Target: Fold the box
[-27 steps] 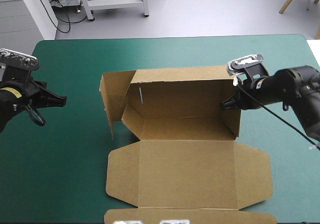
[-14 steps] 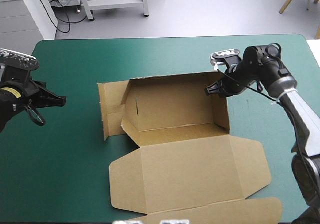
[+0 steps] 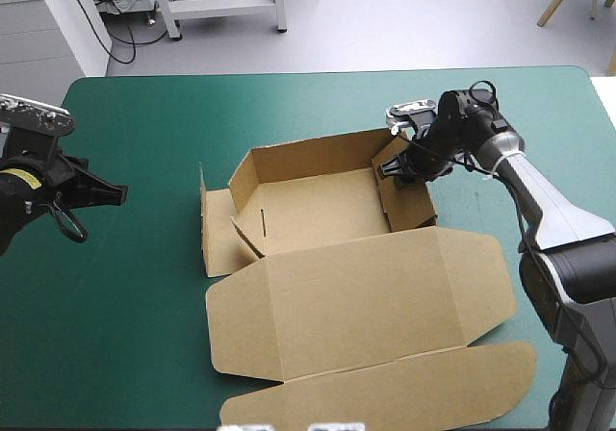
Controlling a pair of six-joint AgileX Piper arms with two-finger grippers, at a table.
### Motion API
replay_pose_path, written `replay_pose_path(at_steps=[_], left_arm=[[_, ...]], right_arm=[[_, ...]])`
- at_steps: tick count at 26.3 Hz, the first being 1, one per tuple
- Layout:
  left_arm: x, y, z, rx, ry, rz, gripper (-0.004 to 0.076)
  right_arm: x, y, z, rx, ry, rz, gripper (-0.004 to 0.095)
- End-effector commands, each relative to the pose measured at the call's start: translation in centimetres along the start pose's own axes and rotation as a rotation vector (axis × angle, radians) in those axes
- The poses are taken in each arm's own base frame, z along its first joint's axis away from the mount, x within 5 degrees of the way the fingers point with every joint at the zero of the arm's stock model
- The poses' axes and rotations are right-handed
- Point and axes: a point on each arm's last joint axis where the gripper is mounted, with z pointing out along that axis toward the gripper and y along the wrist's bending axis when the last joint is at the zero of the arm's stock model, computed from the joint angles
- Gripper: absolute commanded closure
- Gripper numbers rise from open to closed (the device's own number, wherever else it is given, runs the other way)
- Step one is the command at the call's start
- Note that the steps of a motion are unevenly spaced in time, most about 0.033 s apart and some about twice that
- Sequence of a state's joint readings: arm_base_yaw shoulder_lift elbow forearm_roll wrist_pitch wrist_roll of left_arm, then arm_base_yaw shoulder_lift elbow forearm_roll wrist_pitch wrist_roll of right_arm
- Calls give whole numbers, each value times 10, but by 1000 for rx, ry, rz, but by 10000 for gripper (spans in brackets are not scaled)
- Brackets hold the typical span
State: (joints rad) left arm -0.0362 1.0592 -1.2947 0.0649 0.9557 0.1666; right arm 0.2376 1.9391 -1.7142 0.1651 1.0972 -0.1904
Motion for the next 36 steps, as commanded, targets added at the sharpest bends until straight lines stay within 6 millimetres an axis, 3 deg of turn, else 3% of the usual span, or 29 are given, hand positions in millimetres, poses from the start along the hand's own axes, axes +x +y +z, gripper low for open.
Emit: replay_pose_path(at_steps=[1,6,7,8,9,12,16,21,24,27,36], left_arm=[[-9,3,-12,-21,-92,-8,724],[-9,2,-12,-16,-85,-13,724],[-9,2,-12,-16,-85,-13,724],[-9,2,-12,-16,-85,-13,724],[-8,2,-12,-15,-84,-13,727],[-8,2,-12,-15,-82,-13,734],[-8,2,-12,-14,-76,-13,734],[-8,2,-12,-14,-75,-13,734],[-8,2,-12,-14,-75,-13,734],[-8,2,-12,-14,-75,-13,734],[-8,2,-12,-11,-76,-15,734]], right_arm=[[-7,6,-58,24,-149,-23,125],[9,11,-133,121,-225,-61,98],[19,16,-161,138,-288,-60,98],[23,18,-171,139,-313,-62,98],[33,23,-195,146,-371,-70,98],[46,28,-220,163,-430,-93,98],[54,29,-234,187,-461,-98,98],[48,27,-224,179,-435,-95,98],[38,23,-205,170,-389,-91,98],[25,18,-177,153,-322,-83,98],[-5,5,-68,59,-83,-68,111]])
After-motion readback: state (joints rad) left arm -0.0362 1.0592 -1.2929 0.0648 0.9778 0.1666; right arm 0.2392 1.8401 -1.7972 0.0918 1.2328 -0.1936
